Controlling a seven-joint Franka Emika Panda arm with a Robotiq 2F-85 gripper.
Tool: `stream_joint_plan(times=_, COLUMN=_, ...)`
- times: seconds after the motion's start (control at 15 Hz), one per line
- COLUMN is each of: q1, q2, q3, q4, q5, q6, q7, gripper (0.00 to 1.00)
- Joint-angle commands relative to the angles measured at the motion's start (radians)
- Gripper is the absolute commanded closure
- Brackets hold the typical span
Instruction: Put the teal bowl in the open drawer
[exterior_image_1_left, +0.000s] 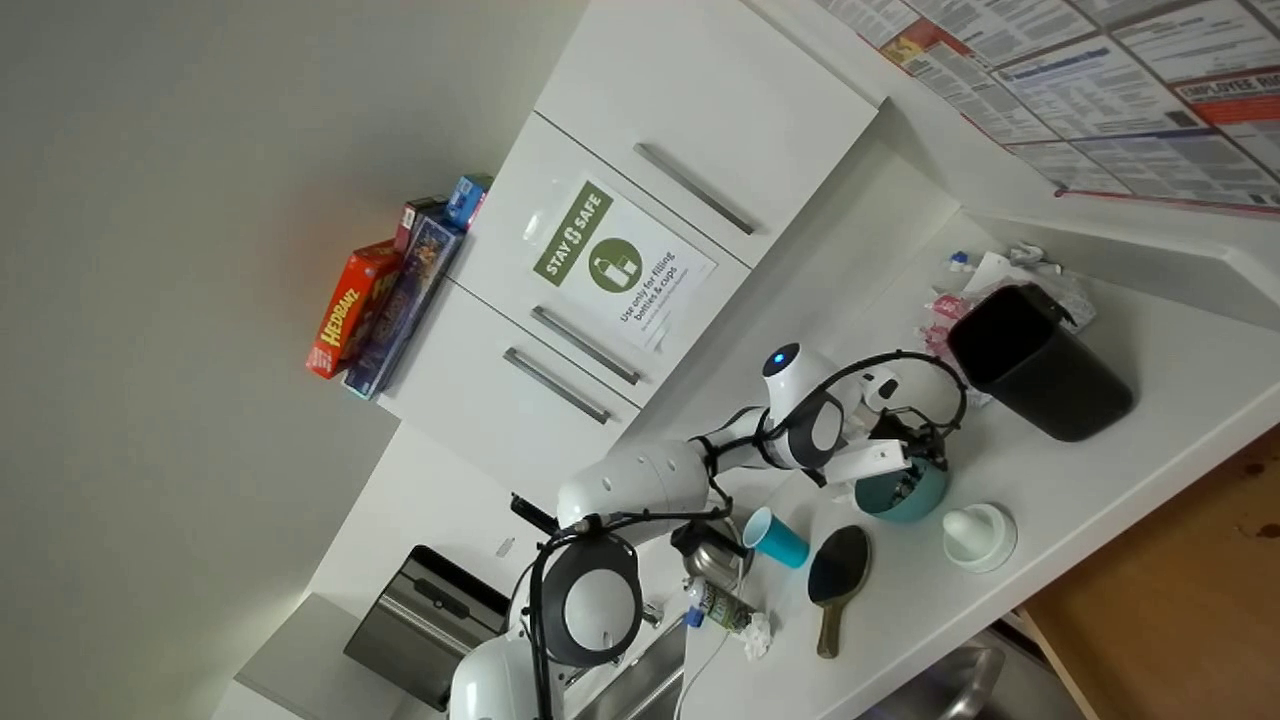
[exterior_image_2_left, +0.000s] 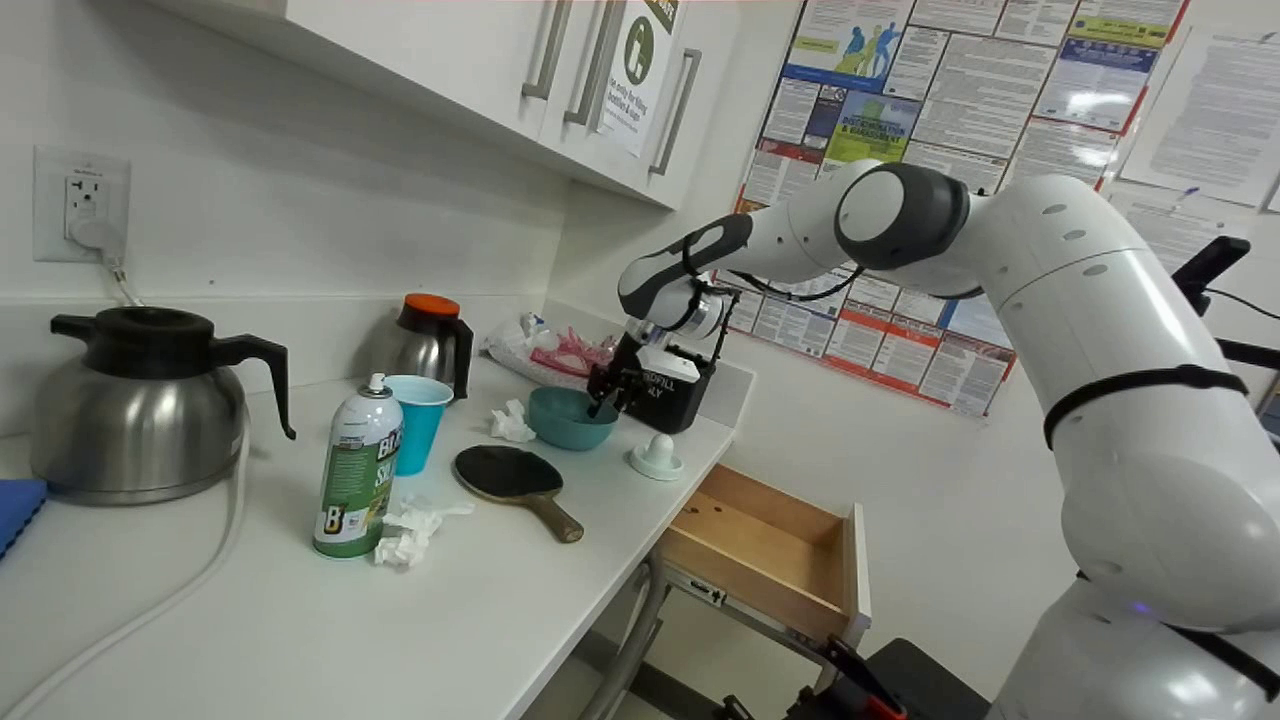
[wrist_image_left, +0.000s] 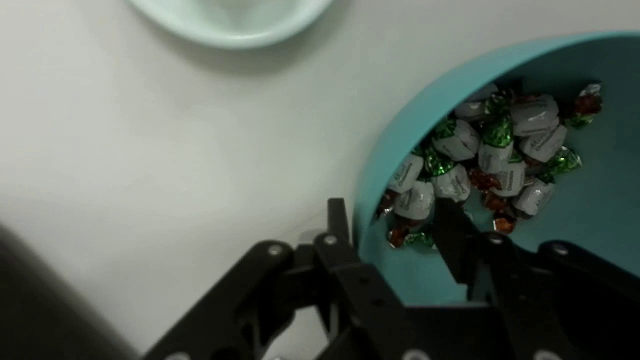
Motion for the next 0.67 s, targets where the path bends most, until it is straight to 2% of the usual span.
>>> stream_joint_plan(times=0.0, q1=0.000, q2=0.013, q3=0.000, q4=0.046, q5=-0.017, q6=-0.041, q7=0.004, gripper=0.80)
stream_joint_plan(times=0.13, q1=0.000, q2=0.012, q3=-0.001, q4=0.048, q5=-0.021, q6=-0.041, q7=0.004, gripper=0.95)
stream_joint_plan(times=0.2, q1=0.000, q2=0.012, q3=-0.002, q4=0.048, q5=-0.022, q6=-0.042, q7=0.004, gripper=0.99)
stream_joint_plan(times=0.6, q1=-0.006, q2=-0.041, q3=0.000, q4=-0.001, q5=-0.026, q6=-0.040, q7=-0.011, gripper=0.99)
